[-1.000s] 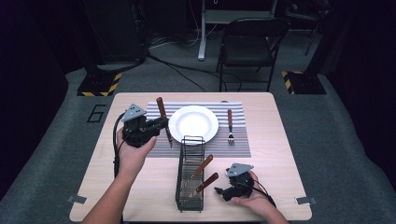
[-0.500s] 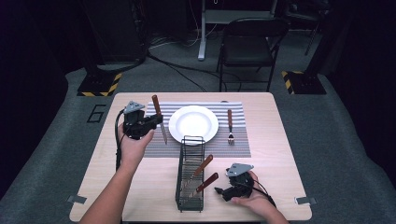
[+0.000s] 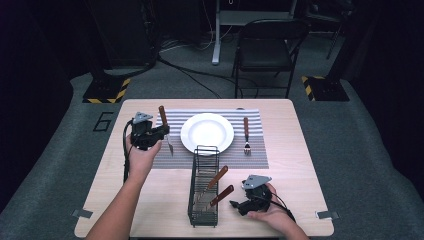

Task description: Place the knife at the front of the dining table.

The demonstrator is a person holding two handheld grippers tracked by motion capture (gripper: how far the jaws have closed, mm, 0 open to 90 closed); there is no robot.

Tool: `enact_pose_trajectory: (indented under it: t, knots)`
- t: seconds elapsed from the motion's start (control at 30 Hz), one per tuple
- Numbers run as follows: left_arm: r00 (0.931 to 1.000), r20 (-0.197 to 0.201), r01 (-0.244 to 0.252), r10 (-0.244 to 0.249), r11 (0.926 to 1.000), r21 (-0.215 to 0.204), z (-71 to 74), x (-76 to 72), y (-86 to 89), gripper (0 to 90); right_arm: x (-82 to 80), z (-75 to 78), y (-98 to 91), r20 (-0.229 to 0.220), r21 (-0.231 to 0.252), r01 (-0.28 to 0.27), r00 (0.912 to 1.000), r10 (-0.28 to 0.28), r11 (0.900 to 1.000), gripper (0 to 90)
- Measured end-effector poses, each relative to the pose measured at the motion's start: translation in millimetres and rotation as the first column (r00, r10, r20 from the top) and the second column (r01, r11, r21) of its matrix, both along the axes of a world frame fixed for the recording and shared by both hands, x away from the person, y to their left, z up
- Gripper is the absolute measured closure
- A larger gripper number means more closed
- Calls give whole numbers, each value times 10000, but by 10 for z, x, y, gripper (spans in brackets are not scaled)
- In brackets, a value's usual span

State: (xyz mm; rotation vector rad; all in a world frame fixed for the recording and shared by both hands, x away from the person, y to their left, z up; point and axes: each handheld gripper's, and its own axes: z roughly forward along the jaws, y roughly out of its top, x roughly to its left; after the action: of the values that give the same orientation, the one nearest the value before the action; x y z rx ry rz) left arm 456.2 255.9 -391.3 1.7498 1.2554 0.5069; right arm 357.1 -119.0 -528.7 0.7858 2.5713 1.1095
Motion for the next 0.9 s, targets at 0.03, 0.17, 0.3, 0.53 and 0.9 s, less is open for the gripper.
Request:
enact_pose_trajectory:
  t: [0.03,0.17,0.3,0.53,0.9]
  knots:
    - [9999,79,-84,84,10000,9,-12,8,4,801,0,0,0,-1,-1,-1,10000,1,10000,113]
    - [9997,16,-243,243,9995,189,-69,23,46,801,0,0,0,1,1,0,10000,0,10000,113]
    - [9994,-131,-309,313,9992,266,-121,38,64,801,0,0,0,9,-5,-7,10000,7,10000,113]
    - [9986,-279,-441,454,9978,487,-209,62,85,801,0,0,0,9,-5,-7,10000,7,10000,113]
    - [9964,-622,-529,571,9963,672,-297,104,115,801,0,0,0,-1,1,-1,10000,1,10000,113]
